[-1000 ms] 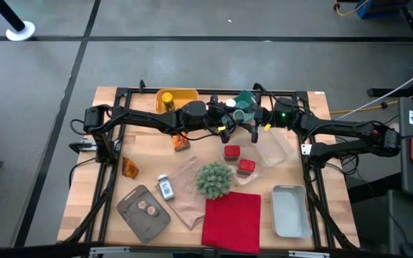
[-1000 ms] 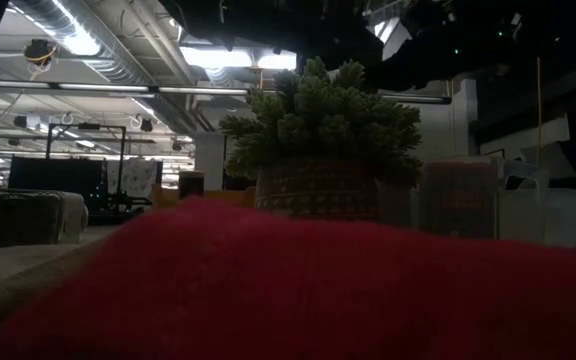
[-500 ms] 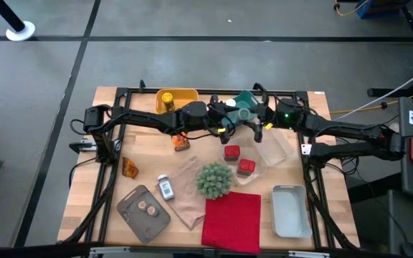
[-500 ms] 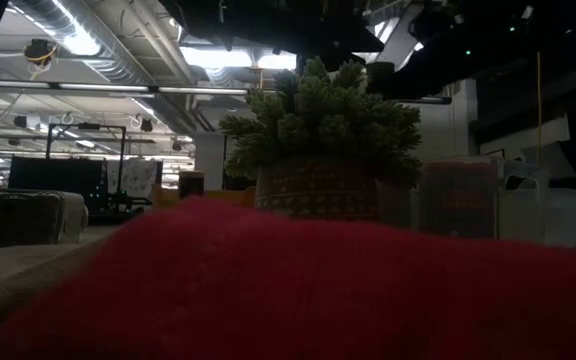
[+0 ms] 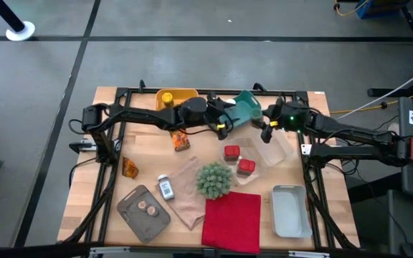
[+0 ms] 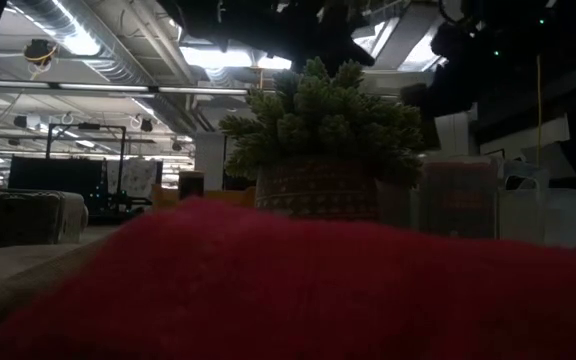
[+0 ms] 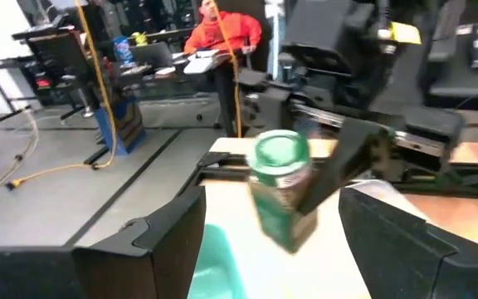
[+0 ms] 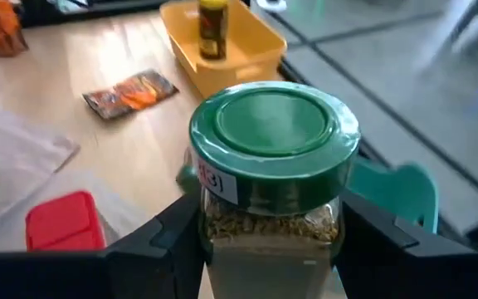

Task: Sort spices by type
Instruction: Put the bottom green seasoning bottle into the right transparent bin

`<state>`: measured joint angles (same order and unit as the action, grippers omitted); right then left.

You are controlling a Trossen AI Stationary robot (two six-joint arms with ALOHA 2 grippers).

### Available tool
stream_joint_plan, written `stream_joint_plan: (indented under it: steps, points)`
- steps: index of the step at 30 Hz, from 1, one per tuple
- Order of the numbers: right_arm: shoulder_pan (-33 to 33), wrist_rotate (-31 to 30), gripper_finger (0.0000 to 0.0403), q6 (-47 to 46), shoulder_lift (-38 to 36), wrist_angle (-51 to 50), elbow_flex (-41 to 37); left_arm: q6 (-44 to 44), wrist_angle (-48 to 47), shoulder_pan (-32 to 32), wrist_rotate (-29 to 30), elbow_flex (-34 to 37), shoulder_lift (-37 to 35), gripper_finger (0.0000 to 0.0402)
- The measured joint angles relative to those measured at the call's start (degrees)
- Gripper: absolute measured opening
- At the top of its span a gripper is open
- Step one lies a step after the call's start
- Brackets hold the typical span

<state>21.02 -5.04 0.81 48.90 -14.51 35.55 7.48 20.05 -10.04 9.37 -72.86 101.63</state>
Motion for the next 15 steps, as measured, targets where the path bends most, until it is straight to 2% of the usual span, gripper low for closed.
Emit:
stream_joint_plan:
  steps: [8,15]
  points:
    - [-0.04,-1.0,0.0202,-7.05,-0.71,-6.37,-2.51,-3.14,-6.07,-2.01,0.0,0.0,-0.44,0.026]
    - [-0.07,-4.07,0.0202,-11.25,-5.6,-2.81,-10.0,-2.76,-7.98,-2.41,0.0,0.0,-0.44,0.026]
